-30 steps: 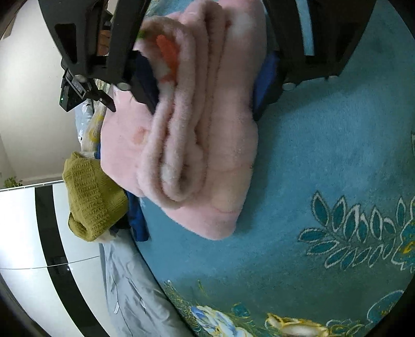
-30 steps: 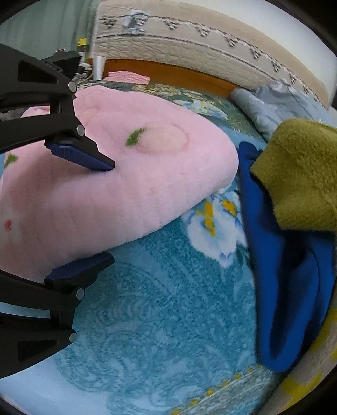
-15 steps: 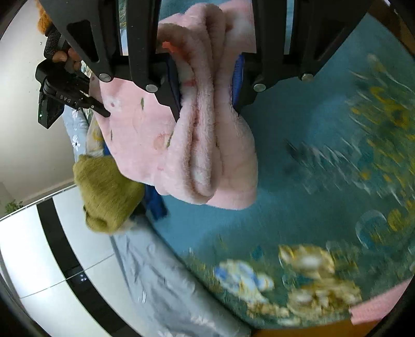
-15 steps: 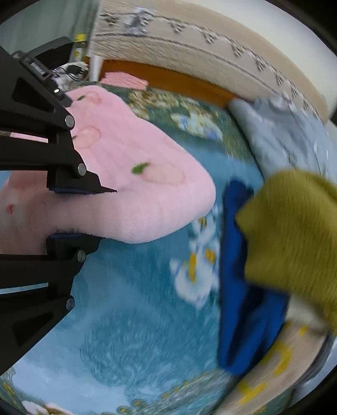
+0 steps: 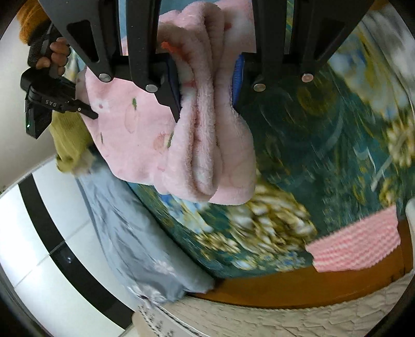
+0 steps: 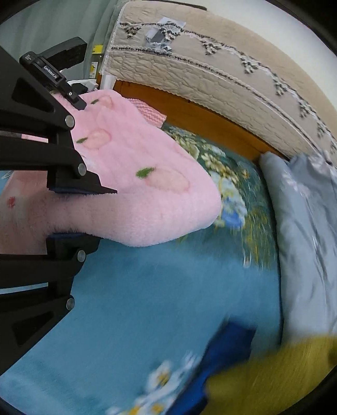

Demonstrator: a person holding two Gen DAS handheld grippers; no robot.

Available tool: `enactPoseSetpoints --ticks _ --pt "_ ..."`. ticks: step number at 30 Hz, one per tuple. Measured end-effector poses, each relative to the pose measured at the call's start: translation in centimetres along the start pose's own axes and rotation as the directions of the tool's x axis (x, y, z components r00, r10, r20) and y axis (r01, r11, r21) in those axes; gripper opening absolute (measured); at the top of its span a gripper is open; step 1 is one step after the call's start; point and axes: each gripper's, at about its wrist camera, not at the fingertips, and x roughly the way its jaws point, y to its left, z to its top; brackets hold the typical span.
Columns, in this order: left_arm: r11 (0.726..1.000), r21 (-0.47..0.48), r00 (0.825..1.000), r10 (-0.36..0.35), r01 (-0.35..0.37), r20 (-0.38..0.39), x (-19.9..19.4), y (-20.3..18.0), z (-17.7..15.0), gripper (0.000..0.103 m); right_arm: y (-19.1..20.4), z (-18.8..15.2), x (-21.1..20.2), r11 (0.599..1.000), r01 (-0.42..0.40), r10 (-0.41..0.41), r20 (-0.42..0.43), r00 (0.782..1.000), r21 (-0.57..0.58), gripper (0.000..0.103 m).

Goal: Fold clothes
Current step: 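Grasp the folded pink bundle's side with the left tool while right holds its end, then lift the pink bundle with both tools and set it beside the striped cloth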

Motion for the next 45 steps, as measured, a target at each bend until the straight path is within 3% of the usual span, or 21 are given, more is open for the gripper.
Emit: enactPoseSetpoints --ticks 6,14,19,23,28,31,33,36,38,40,41,42,45 --pt "0.995 0.038 0.995 0.092 -0.094 0.048 3.2 2.4 6.0 0.036 4.0 5.3 6.0 0.998 -0.003 0.003 -0.005 1.0 -0.066 0.023" --pt "0.992 0.045 0.987 0.114 -0.12 0.11 6.0 4.7 12.1 0.036 5.8 10.7 11.2 0.995 -0.046 0.048 0.026 0.998 -0.085 0.023" --pt "0.99 0.007 0.986 0.139 -0.14 0.093 8.4 7.2 12.3 0.036 5.9 11.8 14.6 0.994 -0.037 0.038 0.013 0.999 -0.099 0.023" --pt "0.987 -0.023 0.984 0.158 -0.156 0.079 10.4 9.1 12.5 0.036 5.3 11.5 17.0 0.991 0.023 -0.025 -0.011 1.0 -0.131 0.023" --pt "0.99 -0.032 0.987 0.14 -0.138 0.078 11.2 10.3 11.9 0.039 4.1 11.2 18.0 0.989 0.054 -0.057 -0.02 0.998 -0.137 0.025" --pt "0.985 -0.029 0.982 0.174 -0.172 0.076 11.1 9.8 12.1 0.048 4.4 11.0 17.8 0.985 0.071 -0.077 -0.036 0.996 -0.158 0.031" --pt "0.985 -0.038 0.982 0.172 -0.17 0.074 10.7 9.8 12.0 0.05 4.5 10.9 17.4 0.981 0.09 -0.099 -0.047 0.994 -0.174 0.043" --pt "0.983 -0.063 0.982 0.178 -0.173 0.068 9.5 10.0 11.7 0.051 4.6 10.8 15.8 0.973 0.13 -0.137 -0.023 0.99 -0.191 0.045" --pt "0.971 -0.055 0.967 0.235 -0.231 0.094 8.2 9.4 11.7 0.051 4.8 10.9 14.4 0.965 0.182 -0.182 0.017 0.983 -0.189 0.045" --pt "0.948 -0.018 0.934 0.315 -0.317 0.166 6.4 7.6 11.5 0.051 5.8 10.6 13.1 0.954 0.223 -0.213 0.07 0.975 -0.201 0.045" --pt "0.944 0.001 0.925 0.322 -0.329 0.202 5.8 6.6 11.3 0.05 6.6 10.3 12.7 0.948 0.233 -0.218 0.091 0.972 -0.216 0.045" --pt "0.949 0.027 0.927 0.299 -0.313 0.227 5.3 5.6 11.1 0.05 7.4 9.8 12.5 0.943 0.232 -0.213 0.103 0.972 -0.239 0.045" --pt "0.967 0.144 0.962 0.177 -0.209 0.206 5.3 2.2 10.0 0.05 10.7 6.9 13.6 0.923 0.157 -0.149 0.048 0.988 -0.353 0.046"
